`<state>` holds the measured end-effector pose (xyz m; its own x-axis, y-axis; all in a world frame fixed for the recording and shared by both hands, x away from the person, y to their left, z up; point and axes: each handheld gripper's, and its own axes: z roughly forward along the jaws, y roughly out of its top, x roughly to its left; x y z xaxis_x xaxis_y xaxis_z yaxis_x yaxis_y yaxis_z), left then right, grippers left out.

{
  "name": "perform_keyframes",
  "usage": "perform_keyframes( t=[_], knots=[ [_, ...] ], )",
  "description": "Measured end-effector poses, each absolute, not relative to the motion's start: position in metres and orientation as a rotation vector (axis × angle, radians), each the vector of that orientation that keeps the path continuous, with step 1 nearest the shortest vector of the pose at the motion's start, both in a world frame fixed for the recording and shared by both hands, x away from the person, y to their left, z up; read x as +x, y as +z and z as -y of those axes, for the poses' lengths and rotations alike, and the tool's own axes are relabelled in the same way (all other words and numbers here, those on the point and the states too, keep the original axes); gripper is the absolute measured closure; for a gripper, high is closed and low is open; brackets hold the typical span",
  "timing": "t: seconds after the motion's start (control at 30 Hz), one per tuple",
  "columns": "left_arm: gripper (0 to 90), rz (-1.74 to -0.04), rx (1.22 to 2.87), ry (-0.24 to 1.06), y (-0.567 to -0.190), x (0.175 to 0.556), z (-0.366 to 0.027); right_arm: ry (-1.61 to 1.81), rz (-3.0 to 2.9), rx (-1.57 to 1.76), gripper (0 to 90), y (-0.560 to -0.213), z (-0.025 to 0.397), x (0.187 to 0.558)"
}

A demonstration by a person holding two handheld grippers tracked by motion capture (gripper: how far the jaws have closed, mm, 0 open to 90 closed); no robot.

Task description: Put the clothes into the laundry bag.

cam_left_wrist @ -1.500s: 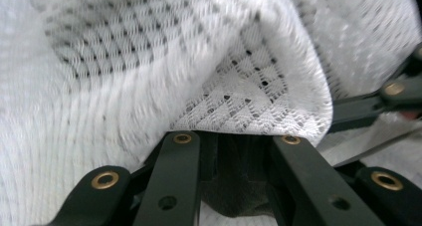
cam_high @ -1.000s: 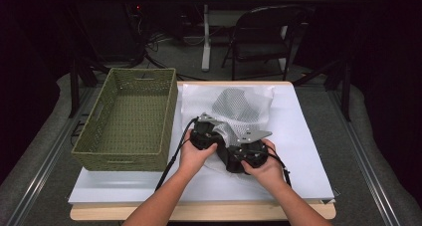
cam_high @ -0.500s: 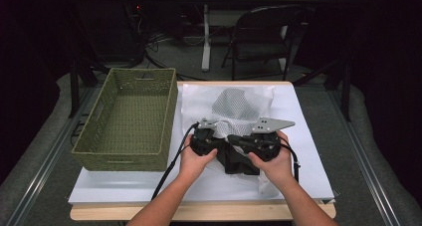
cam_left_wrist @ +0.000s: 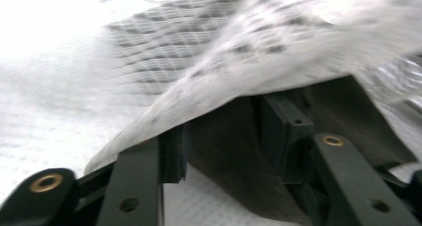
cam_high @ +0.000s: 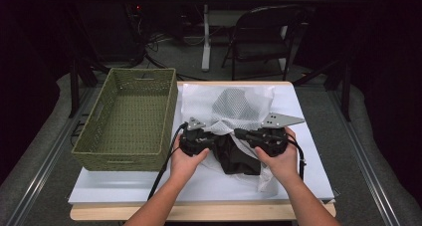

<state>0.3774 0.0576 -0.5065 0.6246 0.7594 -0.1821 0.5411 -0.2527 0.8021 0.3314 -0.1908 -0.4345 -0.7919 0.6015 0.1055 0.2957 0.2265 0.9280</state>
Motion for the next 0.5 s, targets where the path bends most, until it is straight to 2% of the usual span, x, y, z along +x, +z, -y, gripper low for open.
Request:
perform_keyframes(
  t=[0.2, 0.3, 0.33, 0.5],
  knots=[
    [52.7, -1.064, 1.931, 0.338, -0.512, 0.384, -0.054, 1.591, -2.236, 0.834, 90.0, -0.435, 0.187, 0.33],
    [45.3, -1.071, 1.923, 0.378, -0.514, 0.39, -0.044, 1.595, -2.246, 0.816, 90.0, -0.436, 0.184, 0.329],
    [46.0, -1.07, 1.914, 0.37, -0.513, 0.393, -0.045, 1.593, -2.248, 0.818, 90.0, -0.436, 0.184, 0.328],
    [66.5, -1.066, 1.892, 0.339, -0.508, 0.399, -0.053, 1.574, -2.252, 0.838, 90.0, -0.443, 0.188, 0.33]
  ],
)
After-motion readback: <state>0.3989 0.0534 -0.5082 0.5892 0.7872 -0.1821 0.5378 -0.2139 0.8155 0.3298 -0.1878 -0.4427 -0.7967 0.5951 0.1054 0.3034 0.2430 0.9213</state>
